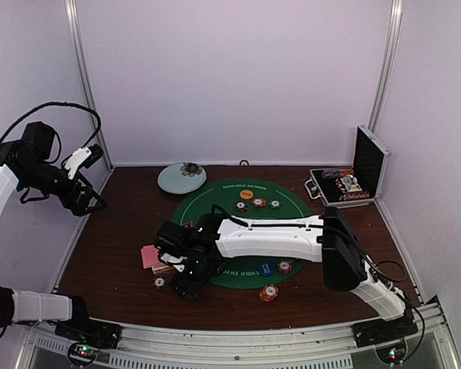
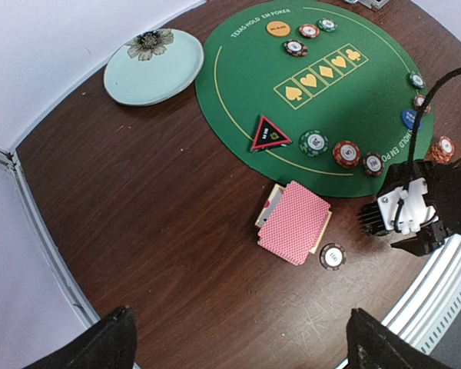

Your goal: Distribute texas hold em gaming equipment

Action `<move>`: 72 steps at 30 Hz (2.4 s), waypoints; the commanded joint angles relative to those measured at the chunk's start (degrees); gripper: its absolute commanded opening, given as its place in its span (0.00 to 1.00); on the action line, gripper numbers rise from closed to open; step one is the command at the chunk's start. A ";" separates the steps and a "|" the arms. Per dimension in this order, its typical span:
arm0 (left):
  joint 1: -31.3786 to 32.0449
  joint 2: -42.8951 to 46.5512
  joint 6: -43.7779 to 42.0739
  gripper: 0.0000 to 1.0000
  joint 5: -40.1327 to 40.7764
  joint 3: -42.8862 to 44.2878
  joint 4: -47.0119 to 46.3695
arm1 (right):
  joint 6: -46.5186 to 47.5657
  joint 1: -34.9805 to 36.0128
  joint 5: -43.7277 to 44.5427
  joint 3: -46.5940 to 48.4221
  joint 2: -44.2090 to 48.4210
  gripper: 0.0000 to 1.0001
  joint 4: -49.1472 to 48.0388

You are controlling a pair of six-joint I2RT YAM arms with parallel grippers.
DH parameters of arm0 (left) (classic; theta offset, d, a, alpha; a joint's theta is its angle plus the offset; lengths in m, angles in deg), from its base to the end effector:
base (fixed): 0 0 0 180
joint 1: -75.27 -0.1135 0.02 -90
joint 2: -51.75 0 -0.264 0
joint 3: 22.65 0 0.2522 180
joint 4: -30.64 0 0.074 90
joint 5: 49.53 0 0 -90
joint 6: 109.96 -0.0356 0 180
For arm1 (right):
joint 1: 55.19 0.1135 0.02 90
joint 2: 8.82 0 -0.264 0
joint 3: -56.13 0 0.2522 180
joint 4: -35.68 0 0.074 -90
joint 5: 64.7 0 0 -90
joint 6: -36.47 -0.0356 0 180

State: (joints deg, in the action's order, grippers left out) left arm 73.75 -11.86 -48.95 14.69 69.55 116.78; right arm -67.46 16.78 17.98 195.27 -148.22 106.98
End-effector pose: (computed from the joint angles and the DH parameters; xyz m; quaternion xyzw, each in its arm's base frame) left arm 0.1814 -0.0107 0.3812 0.2828 0.8944 -0.1350 0.3191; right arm 0.1527 0.4837 0.1805 -0.4868 0.8564 0.1551 0.0741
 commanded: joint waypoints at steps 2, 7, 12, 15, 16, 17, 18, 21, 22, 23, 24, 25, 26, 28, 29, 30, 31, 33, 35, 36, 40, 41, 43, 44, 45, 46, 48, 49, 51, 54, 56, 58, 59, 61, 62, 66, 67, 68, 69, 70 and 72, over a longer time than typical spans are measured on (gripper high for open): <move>-0.35 0.50 -0.42 0.98 -0.89 1.63 0.07 | 1.01 -0.42 0.48 1.41 -2.01 0.81 1.81; -0.33 0.34 -0.36 0.97 -0.89 1.81 0.08 | 1.10 -0.33 -0.11 0.08 -2.46 0.79 1.07; -0.36 0.17 -0.45 0.98 -0.93 1.59 0.13 | 1.27 -0.12 0.41 -0.65 -2.64 0.71 0.73; -0.38 0.24 -0.70 0.98 -0.96 1.36 0.11 | 1.35 -0.05 0.92 -0.75 -2.68 0.65 0.53; -0.34 0.27 -0.71 0.98 -0.95 1.29 0.13 | 1.37 -0.04 0.90 -0.75 -2.68 0.64 0.48; -0.31 0.27 -0.71 0.98 -0.92 1.28 0.10 | 1.26 0.08 0.90 -0.68 -2.67 0.62 0.39; -0.33 0.29 -0.64 0.98 -0.87 1.28 0.13 | 1.23 0.07 0.90 -0.67 -2.62 0.60 0.31; -0.33 0.37 -0.80 0.98 -0.92 1.13 0.13 | 1.09 0.07 1.06 -0.35 -2.49 0.57 0.16; -0.37 0.49 -0.80 0.98 -0.89 1.11 0.12 | 1.02 0.04 1.14 -0.15 -2.52 0.56 0.14; -0.39 0.50 -0.80 0.98 -0.90 1.11 0.12 | 1.04 0.05 1.28 0.04 -2.53 0.56 0.19; -0.36 0.55 -0.76 0.98 -0.93 1.10 0.13 | 0.95 0.02 1.42 0.38 -2.58 0.55 0.25; -0.37 0.53 -0.80 0.97 -0.90 1.08 0.13 | 0.92 0.08 1.55 0.57 -2.61 0.54 0.33; -0.35 0.59 -0.80 0.98 -0.87 1.03 0.06 | 0.92 0.03 1.67 0.76 -2.49 0.53 0.40; -0.41 0.61 -0.76 0.97 -0.82 1.02 0.13 | 0.90 0.03 1.62 1.07 -2.47 0.52 0.46; -0.34 0.70 -0.80 0.98 -0.69 1.02 0.13 | 0.86 0.05 1.67 1.17 -2.45 0.52 0.39; -0.33 0.76 -0.80 0.98 -0.68 0.95 0.13 | 0.84 0.06 1.68 1.26 -2.44 0.51 0.48; -0.35 0.76 -0.88 0.98 -0.70 0.93 0.12 | 0.84 0.03 1.54 1.34 -2.38 0.51 0.49; -0.34 0.83 -0.89 0.97 -0.71 0.85 0.06 | 0.77 0.08 1.45 1.36 -2.36 0.50 0.39; -0.32 0.90 -0.95 0.98 -0.73 0.71 0.13 | 0.68 0.03 1.29 1.36 -2.36 0.50 0.41; -0.35 0.88 -0.97 0.98 -0.75 0.63 0.13 | 0.66 0.03 1.22 1.33 -2.34 0.50 0.36; -0.34 0.94 -1.07 0.98 -0.60 0.49 0.11 | 0.66 0.02 0.92 1.57 -2.23 0.51 0.31; -0.36 0.95 -1.07 0.97 -0.59 0.49 0.12 | 0.66 0.10 0.96 1.68 -2.21 0.51 0.32; -0.35 0.96 -1.06 0.97 -0.65 0.49 0.09 | 0.67 0.03 1.02 1.87 -2.35 0.50 0.38; -0.35 0.95 -1.07 0.98 -0.66 0.43 0.08 | 0.59 0.10 1.03 1.92 -2.32 0.49 0.39; -0.41 1.05 -1.02 0.97 -0.59 0.41 0.10 | 0.58 0.03 1.02 2.04 -2.35 0.48 0.53; -0.34 1.05 -1.04 0.98 -0.52 0.40 0.09 | 0.53 0.05 1.02 2.07 -2.36 0.47 0.50; -0.41 1.12 -1.12 0.98 -0.50 0.32 0.08 | 0.49 0.06 0.93 2.15 -2.27 0.45 0.48; -0.40 1.09 -1.15 0.98 -0.52 0.27 0.12 | 0.49 0.08 0.82 2.12 -2.10 0.44 0.48; -0.41 0.96 -1.15 0.97 -0.56 0.22 0.13 | 0.41 0.07 0.87 2.22 -1.88 0.43 0.55; -0.34 0.99 -1.15 0.98 -0.66 0.27 0.12 | 0.44 0.08 0.84 2.23 -1.50 0.42 0.47; -0.34 1.06 -1.11 0.97 -0.75 0.31 0.13 | 0.49 0.10 0.82 2.23 -1.36 0.37 0.56; -0.33 1.04 -1.15 0.98 -0.61 0.23 0.13 | 0.40 0.11 0.96 2.23 -1.06 0.31 0.72; -0.36 1.06 -1.15 0.98 -0.57 0.23 0.13 | 0.36 0.08 1.24 2.23 -0.84 0.28 0.85; -0.37 1.18 -1.22 0.97 -0.54 0.15 0.13 | 0.25 0.07 1.60 2.14 -0.22 0.22 1.01; -0.35 1.14 -1.24 0.98 -0.52 0.12 0.08 | 0.23 0.08 1.72 2.01 0.12 0.20 1.16; -0.39 1.19 -1.58 0.97 -0.62 -0.18 0.10 | -0.04 0.04 3.22 1.70 2.20 0.16 2.27; -0.40 1.17 -1.85 0.98 -0.65 -0.48 0.06 | -0.13 -0.01 3.62 1.14 3.26 0.16 2.32; -0.35 1.23 -2.21 0.97 -0.58 -0.82 0.04 | -0.25 -0.12 3.96 0.32 4.27 0.16 2.32; -0.33 1.19 -2.50 0.97 -0.59 -1.24 0.01 | -0.41 -0.32 4.31 -0.49 5.60 0.16 2.32; -0.36 1.14 -2.71 0.98 -0.43 -1.60 -0.03 | -0.59 -0.48 4.75 -1.52 6.87 0.16 2.33; -0.40 0.96 -2.73 0.98 -0.41 -2.02 0.08 | -1.14 -1.12 5.33 -3.99 9.68 0.15 2.09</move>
State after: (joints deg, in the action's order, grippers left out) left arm 73.75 -11.49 -50.29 14.69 68.76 116.95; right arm -67.28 16.52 20.35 194.18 -146.77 108.58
